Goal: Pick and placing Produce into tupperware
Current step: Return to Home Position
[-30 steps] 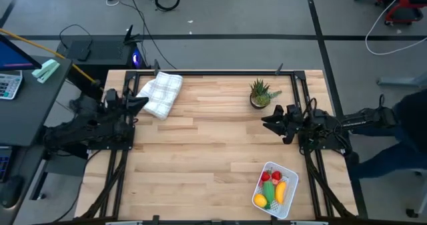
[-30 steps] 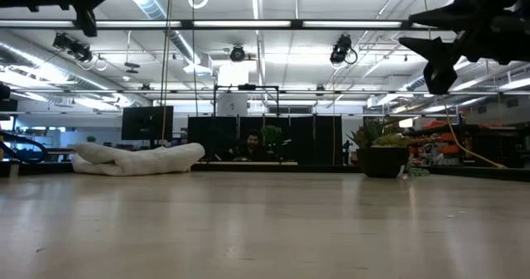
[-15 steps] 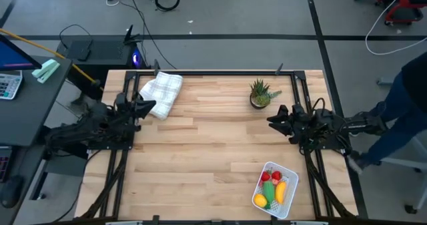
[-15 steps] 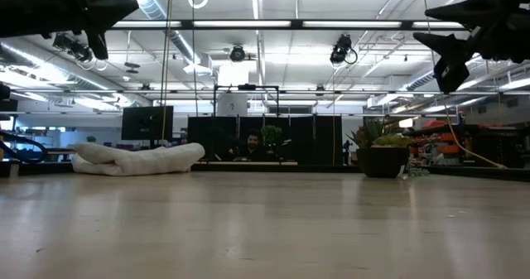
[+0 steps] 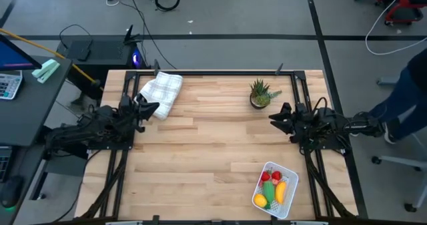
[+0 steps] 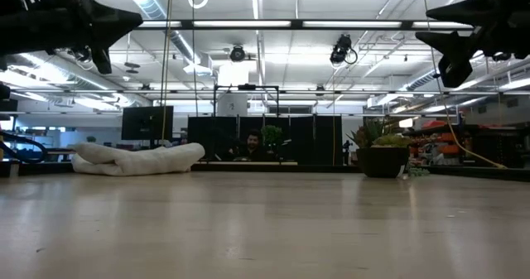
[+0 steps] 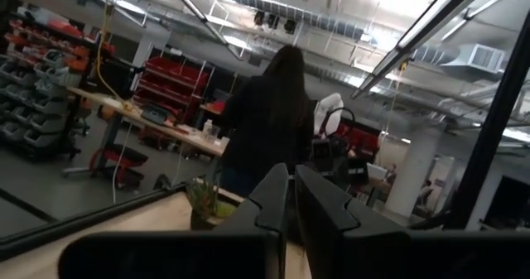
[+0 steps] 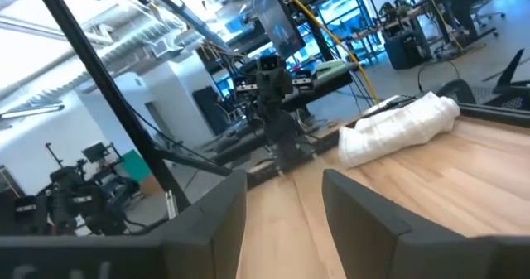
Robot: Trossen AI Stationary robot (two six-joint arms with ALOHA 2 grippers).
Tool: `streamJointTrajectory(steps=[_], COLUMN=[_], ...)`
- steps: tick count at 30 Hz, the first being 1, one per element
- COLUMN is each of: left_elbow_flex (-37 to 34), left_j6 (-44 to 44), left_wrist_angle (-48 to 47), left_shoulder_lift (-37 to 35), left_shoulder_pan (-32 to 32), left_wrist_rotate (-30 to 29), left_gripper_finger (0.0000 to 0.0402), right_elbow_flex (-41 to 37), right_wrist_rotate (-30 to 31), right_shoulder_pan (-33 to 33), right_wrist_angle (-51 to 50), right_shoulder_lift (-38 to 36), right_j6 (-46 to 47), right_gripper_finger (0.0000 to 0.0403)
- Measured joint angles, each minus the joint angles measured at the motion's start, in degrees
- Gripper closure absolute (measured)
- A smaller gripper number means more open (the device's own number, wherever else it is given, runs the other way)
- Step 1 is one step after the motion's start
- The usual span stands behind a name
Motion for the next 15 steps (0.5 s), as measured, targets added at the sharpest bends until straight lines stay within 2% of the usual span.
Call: streamJointTrajectory(steps=[6, 11, 15], left_elbow_flex=[-0.02, -0.02, -0.02], left_j6=[-0.93, -4.93, -4.94], left_wrist_angle=[-0.24, -0.48, -0.48], left_shoulder_lift=[0.05, 0.09, 0.10], left_shoulder_pan=[0.00, 0.00, 0.00], left_wrist_rotate=[0.01, 0.01, 0.01], left_gripper_finger=[0.0378, 0.0373, 0.0366], right_elbow_flex=[0.00, 0.02, 0.01], right_wrist_rotate=[0.01, -0.04, -0.06], right_shoulder_pan=[0.00, 0.00, 0.00], right_wrist_angle=[-2.47, -2.83, -2.77], right_shoulder_lift=[0.08, 1.48, 2.38], right_j6=[-1.39, 2.30, 3.53], right_gripper_finger=[0.0235, 0.0235, 0.0235])
